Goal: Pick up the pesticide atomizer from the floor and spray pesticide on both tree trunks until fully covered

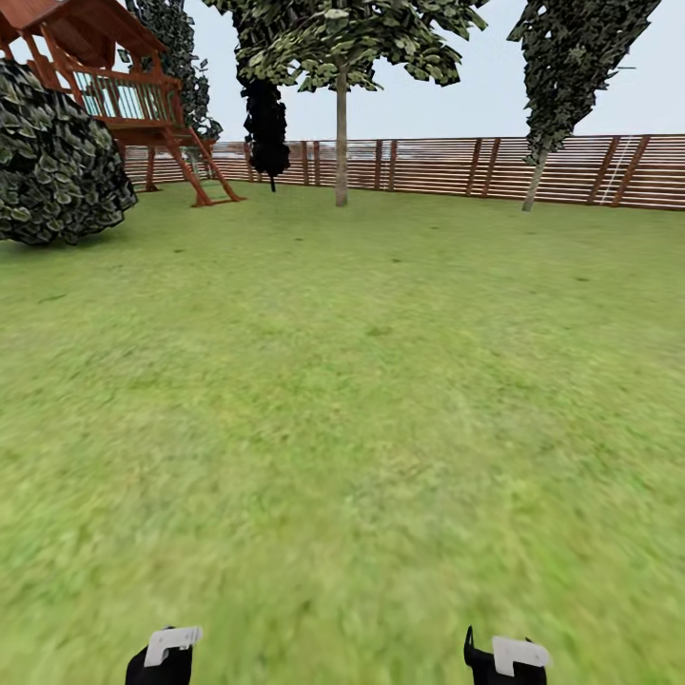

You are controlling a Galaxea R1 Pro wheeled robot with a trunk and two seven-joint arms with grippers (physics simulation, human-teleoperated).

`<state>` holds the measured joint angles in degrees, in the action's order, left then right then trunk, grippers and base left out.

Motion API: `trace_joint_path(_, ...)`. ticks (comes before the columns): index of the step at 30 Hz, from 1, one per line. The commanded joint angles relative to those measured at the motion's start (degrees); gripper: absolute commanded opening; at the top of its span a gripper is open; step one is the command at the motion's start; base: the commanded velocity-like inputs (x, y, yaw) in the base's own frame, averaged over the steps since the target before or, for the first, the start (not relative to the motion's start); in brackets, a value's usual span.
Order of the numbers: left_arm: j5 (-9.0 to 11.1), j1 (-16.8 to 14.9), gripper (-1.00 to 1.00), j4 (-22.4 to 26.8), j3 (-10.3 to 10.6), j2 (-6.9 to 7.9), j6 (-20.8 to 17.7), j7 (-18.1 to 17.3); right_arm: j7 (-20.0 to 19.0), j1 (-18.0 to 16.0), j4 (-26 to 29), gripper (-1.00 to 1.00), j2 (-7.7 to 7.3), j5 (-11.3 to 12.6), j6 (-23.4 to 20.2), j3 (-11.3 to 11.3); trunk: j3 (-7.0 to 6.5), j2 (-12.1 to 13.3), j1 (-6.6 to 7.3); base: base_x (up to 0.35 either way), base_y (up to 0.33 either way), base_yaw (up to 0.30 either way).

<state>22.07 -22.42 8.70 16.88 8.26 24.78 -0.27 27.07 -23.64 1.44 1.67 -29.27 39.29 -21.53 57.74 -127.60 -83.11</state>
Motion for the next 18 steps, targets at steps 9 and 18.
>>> trace_joint_path(9, 0.0, 0.0, -1.00, 0.0, 0.0, -0.34, 0.0, 0.0, 0.0, 0.0, 0.0, 1.00, 0.00, 0.0, 0.0, 0.0, 0.00, 0.0, 0.00, 0.340, 0.000, 0.000)
trace_joint_path(18, 0.0, -0.1, -1.00, 0.0, 0.0, -0.33, 0.0, 0.0, 0.0, 0.0, 0.0, 1.00, 0.00, 0.0, 0.0, 0.0, 0.00, 0.0, 0.00, 0.340, 0.000, 0.000)
